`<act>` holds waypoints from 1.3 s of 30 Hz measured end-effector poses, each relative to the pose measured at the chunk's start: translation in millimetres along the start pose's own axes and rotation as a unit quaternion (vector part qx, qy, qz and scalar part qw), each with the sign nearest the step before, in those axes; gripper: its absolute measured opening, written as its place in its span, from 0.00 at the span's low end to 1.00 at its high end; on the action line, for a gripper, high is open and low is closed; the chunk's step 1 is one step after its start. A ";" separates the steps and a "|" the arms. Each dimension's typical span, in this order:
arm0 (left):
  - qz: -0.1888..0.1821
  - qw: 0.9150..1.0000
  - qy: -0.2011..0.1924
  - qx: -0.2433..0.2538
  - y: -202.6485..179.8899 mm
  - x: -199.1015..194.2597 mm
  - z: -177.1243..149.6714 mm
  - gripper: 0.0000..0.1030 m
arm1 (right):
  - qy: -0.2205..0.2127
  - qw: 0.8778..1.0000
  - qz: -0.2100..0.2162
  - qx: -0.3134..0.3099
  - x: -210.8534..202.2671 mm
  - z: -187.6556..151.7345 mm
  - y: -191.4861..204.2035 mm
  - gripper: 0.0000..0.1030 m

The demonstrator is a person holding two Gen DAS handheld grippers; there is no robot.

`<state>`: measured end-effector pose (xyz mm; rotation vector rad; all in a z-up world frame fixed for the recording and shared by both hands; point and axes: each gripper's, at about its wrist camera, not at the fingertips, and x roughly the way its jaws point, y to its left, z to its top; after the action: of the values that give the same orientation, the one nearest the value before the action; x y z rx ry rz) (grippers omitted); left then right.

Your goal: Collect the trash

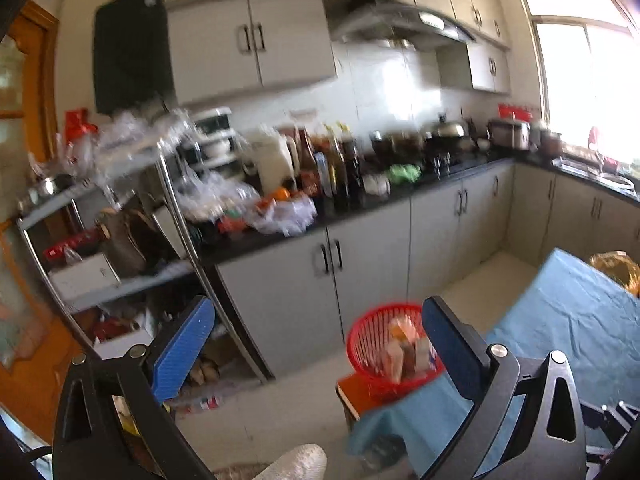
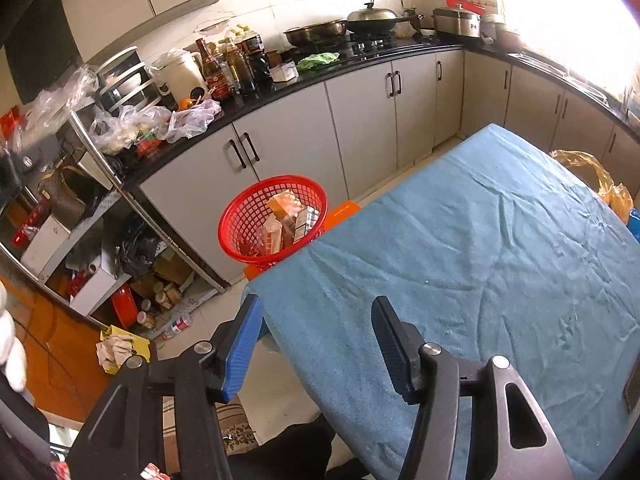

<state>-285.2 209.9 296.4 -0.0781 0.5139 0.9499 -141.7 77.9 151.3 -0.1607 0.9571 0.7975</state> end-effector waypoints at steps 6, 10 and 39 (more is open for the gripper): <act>-0.027 0.998 0.049 0.012 -11.4 12.5 -17.8 1.00 | 0.014 1.000 -0.001 -0.001 8.7 -1.9 -3.5 0.60; -0.053 0.995 0.083 0.013 -19.9 22.7 -27.1 1.00 | 0.025 1.000 -0.002 -0.006 16.0 -3.1 -3.2 0.60; -0.088 0.984 0.152 0.015 -31.9 61.7 -37.2 1.00 | 0.062 0.998 0.001 -0.013 47.0 0.9 3.9 0.64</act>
<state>-245.1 227.2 230.8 -0.2406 0.7894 0.7607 -128.6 106.3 115.9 -0.2327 1.0638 0.8098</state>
